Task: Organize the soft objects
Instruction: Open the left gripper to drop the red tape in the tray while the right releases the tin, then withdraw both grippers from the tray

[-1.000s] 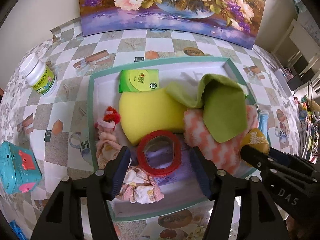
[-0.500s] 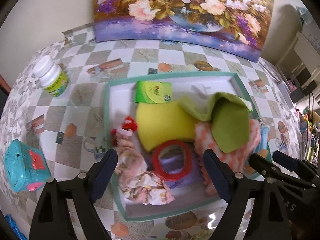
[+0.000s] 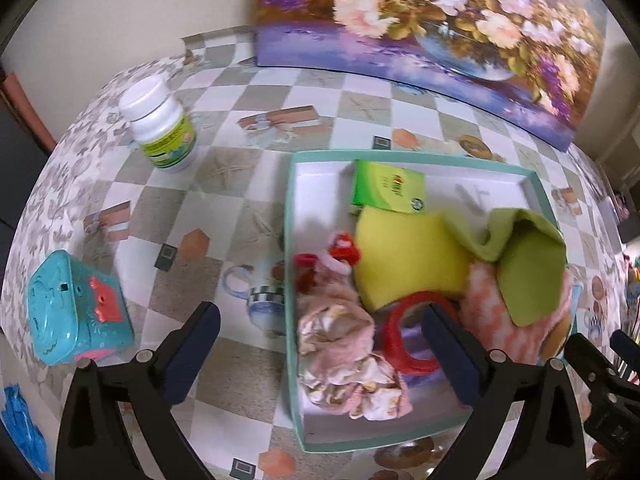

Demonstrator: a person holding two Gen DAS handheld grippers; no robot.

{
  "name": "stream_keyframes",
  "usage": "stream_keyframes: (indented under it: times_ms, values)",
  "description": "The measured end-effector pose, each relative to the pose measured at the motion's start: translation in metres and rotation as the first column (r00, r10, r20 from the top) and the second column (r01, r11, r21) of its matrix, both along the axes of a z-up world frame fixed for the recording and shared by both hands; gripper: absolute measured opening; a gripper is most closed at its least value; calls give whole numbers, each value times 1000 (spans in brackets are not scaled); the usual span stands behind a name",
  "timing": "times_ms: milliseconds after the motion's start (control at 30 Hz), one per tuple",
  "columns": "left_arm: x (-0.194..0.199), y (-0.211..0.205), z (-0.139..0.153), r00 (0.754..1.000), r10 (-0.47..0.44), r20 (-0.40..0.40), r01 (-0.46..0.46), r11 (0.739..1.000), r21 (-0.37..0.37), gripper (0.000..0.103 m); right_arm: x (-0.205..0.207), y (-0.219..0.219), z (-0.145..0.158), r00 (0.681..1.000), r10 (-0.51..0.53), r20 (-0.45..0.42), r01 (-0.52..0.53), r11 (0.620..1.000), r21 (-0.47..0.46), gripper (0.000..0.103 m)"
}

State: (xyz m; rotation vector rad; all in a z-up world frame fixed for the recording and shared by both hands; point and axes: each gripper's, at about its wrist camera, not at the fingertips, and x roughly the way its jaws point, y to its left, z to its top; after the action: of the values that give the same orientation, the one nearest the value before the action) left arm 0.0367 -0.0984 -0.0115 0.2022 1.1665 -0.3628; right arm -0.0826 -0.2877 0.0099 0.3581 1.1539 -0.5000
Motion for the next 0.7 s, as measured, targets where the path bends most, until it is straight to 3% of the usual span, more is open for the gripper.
stream_keyframes:
  times_ms: [400, 700]
  values:
    - [4, 8, -2, 1000, 16, 10, -17, 999, 36, 100, 2, 6, 10, 1000, 3, 29, -3, 1000, -4, 103]
    - [0, 19, 11, 995, 45, 84, -51, 996, 77, 100, 3, 23, 22, 997, 0, 82, -2, 1000, 22, 103]
